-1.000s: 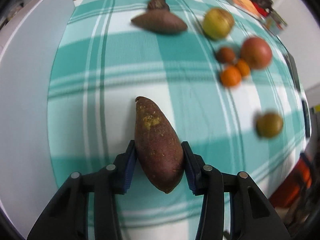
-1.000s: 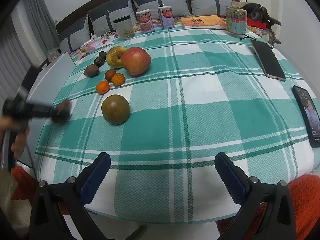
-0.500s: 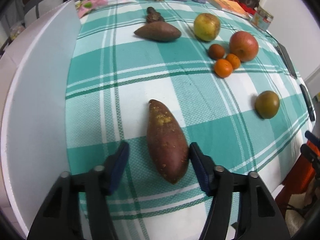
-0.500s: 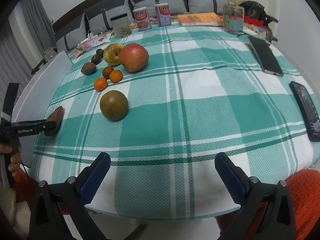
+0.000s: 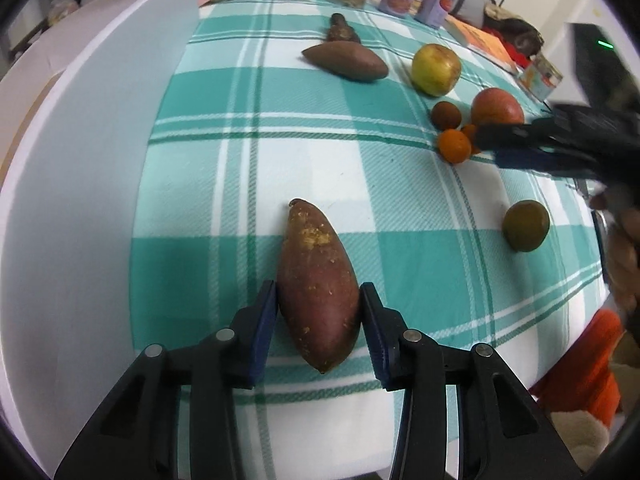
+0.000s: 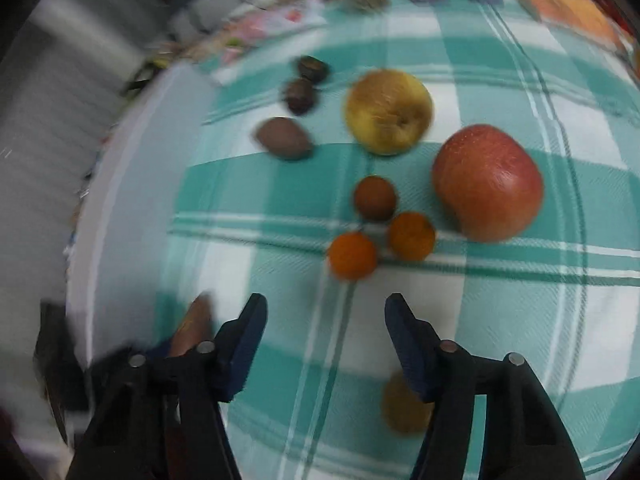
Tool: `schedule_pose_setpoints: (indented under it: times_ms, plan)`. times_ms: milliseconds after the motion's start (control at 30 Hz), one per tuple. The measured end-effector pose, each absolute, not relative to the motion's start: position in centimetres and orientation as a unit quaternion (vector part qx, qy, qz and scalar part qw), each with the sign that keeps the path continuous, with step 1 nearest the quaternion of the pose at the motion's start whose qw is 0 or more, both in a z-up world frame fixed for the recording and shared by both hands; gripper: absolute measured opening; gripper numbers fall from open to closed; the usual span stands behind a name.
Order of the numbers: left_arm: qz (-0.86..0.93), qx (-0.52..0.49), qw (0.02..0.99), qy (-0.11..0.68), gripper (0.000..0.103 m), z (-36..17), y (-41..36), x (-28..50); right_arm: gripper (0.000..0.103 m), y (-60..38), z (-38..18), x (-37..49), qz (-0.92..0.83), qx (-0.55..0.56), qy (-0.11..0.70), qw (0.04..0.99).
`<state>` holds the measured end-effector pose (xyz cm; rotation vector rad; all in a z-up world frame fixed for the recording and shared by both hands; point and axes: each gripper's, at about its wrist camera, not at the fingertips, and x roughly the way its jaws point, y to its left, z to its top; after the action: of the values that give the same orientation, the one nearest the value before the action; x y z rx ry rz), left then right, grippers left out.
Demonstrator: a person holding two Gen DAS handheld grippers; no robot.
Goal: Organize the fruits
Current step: 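Lift the sweet potato with the left gripper while the right gripper grasps a small tangerine, then carry sweet potato and tangerine into the white box while both grippers open to release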
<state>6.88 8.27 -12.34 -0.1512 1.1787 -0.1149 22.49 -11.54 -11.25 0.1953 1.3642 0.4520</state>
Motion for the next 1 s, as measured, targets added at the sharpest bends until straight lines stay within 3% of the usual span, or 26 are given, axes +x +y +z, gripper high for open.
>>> schedule_pose_setpoints:
  times_ms: [200, 267, 300, 500, 700, 867, 1000]
  plan:
    - [-0.054, -0.065, 0.829, 0.553, 0.043, -12.3, 8.0, 7.3, 0.057, -9.4, -12.9, 24.3, 0.176, 0.067, 0.640, 0.745]
    - [-0.054, -0.067, 0.830, 0.552, 0.043, -12.4, 8.0, 7.7, 0.045, -8.7, -13.0, 24.4, 0.166, 0.050, 0.635, 0.753]
    - [-0.054, -0.069, 0.830, 0.551, 0.043, -12.4, 8.1, 7.7, 0.030, -8.5, -12.8, 24.4, 0.160, 0.035, 0.628, 0.760]
    - [-0.063, -0.112, 0.833, 0.538, 0.042, -10.3, 8.7, 6.3, 0.030, -8.7, -9.5, 22.4, 0.206, 0.019, 0.617, 0.759]
    - [-0.081, -0.170, 0.840, 0.509, 0.042, -2.6, 11.4, 3.9, 0.030, -4.9, -2.1, 19.1, 0.302, 0.016, 0.591, 0.748]
    - [-0.026, -0.141, 0.870, 0.472, 0.042, 3.3, 16.2, 1.8, 0.030, 1.9, 3.7, 15.4, 0.393, 0.006, 0.543, 0.742]
    - [0.059, -0.108, 0.882, 0.454, 0.042, 4.2, 20.2, 0.7, 0.030, 8.1, 5.3, 12.3, 0.454, -0.010, 0.529, 0.717]
